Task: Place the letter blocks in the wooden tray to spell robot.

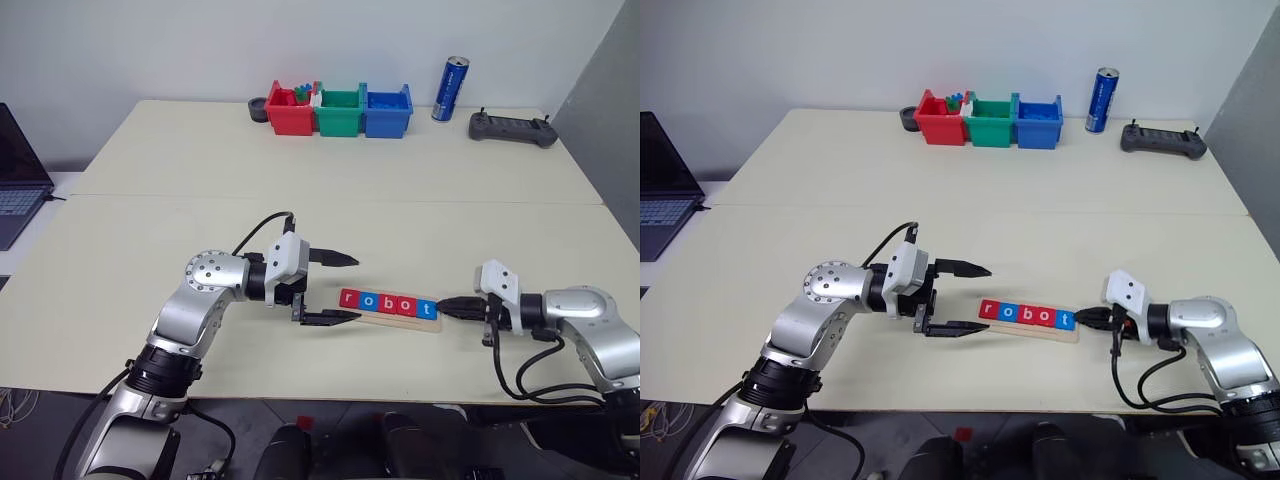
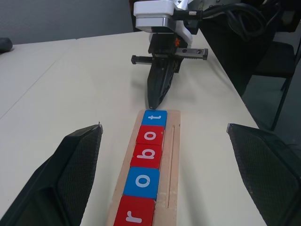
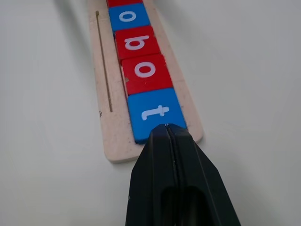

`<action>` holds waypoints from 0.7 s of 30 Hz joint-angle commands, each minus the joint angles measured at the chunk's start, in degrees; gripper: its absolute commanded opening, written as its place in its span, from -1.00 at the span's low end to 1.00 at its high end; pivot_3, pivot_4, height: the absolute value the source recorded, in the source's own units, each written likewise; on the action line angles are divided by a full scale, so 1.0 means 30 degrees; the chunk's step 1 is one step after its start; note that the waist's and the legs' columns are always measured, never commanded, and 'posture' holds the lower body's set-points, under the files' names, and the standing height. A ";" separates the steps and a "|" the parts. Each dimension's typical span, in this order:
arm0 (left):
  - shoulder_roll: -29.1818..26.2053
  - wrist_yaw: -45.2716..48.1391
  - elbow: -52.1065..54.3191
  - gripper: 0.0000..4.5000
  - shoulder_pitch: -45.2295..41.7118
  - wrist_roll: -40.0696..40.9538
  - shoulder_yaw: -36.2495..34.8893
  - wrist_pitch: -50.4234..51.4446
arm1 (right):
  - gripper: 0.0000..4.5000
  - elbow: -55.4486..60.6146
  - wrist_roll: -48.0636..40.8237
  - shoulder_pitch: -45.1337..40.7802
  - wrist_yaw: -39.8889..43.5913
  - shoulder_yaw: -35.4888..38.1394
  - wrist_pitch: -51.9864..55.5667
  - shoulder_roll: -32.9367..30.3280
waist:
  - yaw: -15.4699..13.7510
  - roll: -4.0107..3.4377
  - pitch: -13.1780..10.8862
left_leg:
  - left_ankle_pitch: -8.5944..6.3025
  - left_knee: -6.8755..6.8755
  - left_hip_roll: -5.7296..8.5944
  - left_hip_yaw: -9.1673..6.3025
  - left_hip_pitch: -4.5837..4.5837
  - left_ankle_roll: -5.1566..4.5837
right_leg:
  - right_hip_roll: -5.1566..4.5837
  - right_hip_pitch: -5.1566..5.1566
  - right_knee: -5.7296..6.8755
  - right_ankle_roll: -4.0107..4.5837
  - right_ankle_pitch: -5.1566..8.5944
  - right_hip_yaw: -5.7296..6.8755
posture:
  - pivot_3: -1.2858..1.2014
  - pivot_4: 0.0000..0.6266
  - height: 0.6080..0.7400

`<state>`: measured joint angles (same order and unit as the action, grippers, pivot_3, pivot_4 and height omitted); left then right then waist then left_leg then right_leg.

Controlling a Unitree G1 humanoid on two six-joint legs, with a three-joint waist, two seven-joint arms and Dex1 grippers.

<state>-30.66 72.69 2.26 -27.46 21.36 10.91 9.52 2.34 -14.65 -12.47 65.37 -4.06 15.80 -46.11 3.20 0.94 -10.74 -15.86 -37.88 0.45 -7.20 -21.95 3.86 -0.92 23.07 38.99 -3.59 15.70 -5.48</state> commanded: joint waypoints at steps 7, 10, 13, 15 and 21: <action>-0.0133 -0.0050 0.0704 1.00 0.0127 0.0101 -0.0224 -0.0186 | -0.99 0.0675 0.0126 0.0159 0.0092 0.0102 -0.0153 -0.0405 | -0.0003 0.0000 0.0000 | 0.0000 -0.0001 0.0000 -0.0004 -0.0002 0.0001 | 0.0001 0.0001 0.0000 0.0000 0.0000 0.0002 | 0.03 -0.52 1.00; -0.0105 -0.0032 0.0631 1.00 0.0064 0.0082 -0.0197 -0.0197 | -0.99 0.0813 0.0139 0.0052 -0.0103 -0.0052 -0.0003 -0.0152 | 0.0000 0.0000 0.0000 | 0.0000 0.0000 -0.0001 -0.0004 0.0000 0.0000 | 0.0001 0.0000 0.0000 0.0000 0.0000 0.0002 | 0.03 -0.52 1.00; -0.0095 -0.0006 0.0551 1.00 -0.0009 0.0059 -0.0179 -0.0208 | -0.99 0.0916 0.0155 0.0045 -0.0206 -0.0206 0.0020 -0.0024 | 0.0000 0.0000 0.0000 | 0.0000 0.0000 -0.0001 -0.0004 -0.0001 0.0001 | 0.0001 0.0001 0.0000 0.0000 0.0000 0.0003 | 0.03 -0.52 1.00; -0.0110 0.0004 0.0536 1.00 -0.0022 0.0061 -0.0189 -0.0197 | -0.99 0.0845 0.0179 -0.0028 -0.0260 -0.0276 -0.0008 0.0026 | 0.0000 0.0000 0.0000 | 0.0000 0.0000 0.0000 -0.0003 -0.0001 0.0001 | 0.0001 0.0000 0.0000 0.0000 0.0000 0.0002 | 0.03 -0.52 1.00; -0.0204 0.0054 0.0552 1.00 0.0028 0.0057 -0.0223 -0.0180 | -0.99 0.0641 0.0001 -0.0307 -0.0152 0.0000 0.0085 -0.0201 | 0.0011 0.0000 0.0000 | 0.0000 0.0000 -0.0002 -0.0005 0.0001 0.0001 | 0.0002 0.0000 0.0001 0.0000 0.0000 0.0004 | 0.03 -0.52 1.00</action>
<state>-30.69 72.75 2.36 -27.11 21.36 10.91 9.52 3.11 -14.36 -12.45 64.76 -5.14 16.12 -46.12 3.23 0.94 -10.74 -15.86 -37.88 0.45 -7.22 -21.95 3.87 -0.92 23.07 39.00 -3.59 15.70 -5.47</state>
